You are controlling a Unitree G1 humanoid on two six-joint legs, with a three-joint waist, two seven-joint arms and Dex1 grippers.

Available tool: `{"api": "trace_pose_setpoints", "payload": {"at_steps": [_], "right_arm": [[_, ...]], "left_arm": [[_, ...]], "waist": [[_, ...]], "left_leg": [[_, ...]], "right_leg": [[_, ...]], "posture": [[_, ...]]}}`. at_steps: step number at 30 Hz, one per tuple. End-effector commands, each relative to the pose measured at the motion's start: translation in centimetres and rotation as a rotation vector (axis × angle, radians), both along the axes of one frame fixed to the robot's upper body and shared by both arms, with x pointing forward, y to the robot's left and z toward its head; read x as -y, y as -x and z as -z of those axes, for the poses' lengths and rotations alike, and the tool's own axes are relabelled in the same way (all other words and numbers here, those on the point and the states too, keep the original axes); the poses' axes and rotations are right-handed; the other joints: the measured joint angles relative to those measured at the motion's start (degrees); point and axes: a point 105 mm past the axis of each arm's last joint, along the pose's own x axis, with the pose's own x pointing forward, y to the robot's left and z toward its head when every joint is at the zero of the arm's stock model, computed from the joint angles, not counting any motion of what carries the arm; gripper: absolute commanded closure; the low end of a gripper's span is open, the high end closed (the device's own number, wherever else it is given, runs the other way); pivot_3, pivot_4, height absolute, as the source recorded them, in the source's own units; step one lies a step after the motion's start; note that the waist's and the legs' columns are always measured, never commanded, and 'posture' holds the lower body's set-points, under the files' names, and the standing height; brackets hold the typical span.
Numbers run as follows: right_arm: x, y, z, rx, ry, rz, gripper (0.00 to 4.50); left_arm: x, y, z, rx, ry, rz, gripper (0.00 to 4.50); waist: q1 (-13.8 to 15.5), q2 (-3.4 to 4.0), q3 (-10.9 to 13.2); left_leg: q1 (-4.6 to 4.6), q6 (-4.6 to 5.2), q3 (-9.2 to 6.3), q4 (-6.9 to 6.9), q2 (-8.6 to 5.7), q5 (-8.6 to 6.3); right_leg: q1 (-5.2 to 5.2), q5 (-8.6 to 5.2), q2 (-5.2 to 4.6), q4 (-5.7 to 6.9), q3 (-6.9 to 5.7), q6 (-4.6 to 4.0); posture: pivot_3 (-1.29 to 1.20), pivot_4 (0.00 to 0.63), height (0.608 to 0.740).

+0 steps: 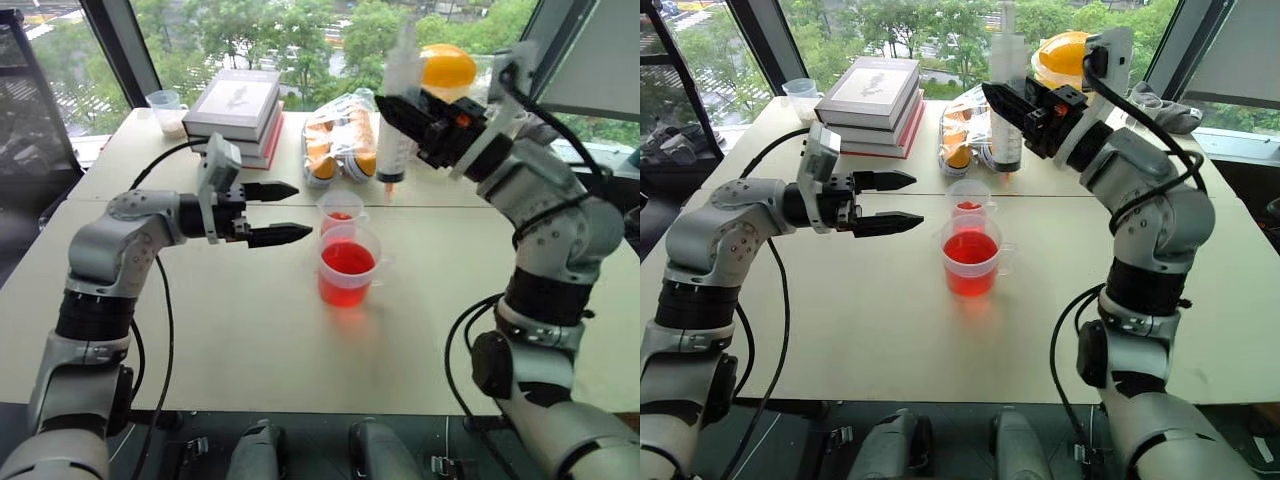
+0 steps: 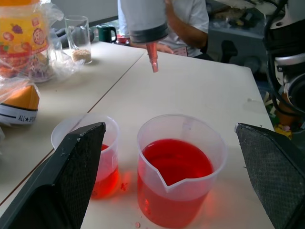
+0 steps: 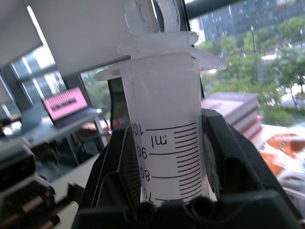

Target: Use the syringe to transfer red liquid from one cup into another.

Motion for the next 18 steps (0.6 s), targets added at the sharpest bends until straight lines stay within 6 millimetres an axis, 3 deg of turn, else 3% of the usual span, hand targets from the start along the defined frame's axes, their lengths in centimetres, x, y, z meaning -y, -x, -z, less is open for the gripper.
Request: {"api": "trace_pose_setpoints", "payload": {"at_steps": [1,9,18], "right_arm": [[-1.4,2.0,2.5,0.062,-0.017,-0.018,3.12],[-3.4,1.8,9.2,0.042,-0.016,0.028,3.12],[-4.3,2.5,11.7,0.038,0.021,0.036,3.12]], "left_arm": [[0.4,-0.1,-2.0,0.072,-0.005,0.027,0.0],[1.1,-1.6,-3.6,0.1,0.008,0.045,0.0],[2.8,-3.7,-4.9,0.14,0.029,0.053,0.0]], "waist": [[0.0,-0.15,-0.1],[-0.5,-0.09,-0.1],[-0.2,-0.1,-0.1]], "left_leg": [[0.01,0.0,-0.04,0.0,-0.02,0.0],[0.11,-0.04,-0.12,-0.03,0.0,0.03],[0.11,-0.09,-0.16,-0.02,-0.02,0.06]], "right_leg": [[0.06,0.0,0.0,-0.04,-0.03,0.0],[0.09,0.0,0.09,0.03,-0.04,0.0],[0.13,-0.01,0.09,0.01,-0.05,-0.01]], "posture": [[0.0,0.15,0.74],[0.0,0.15,0.74],[0.0,0.15,0.74]]}}
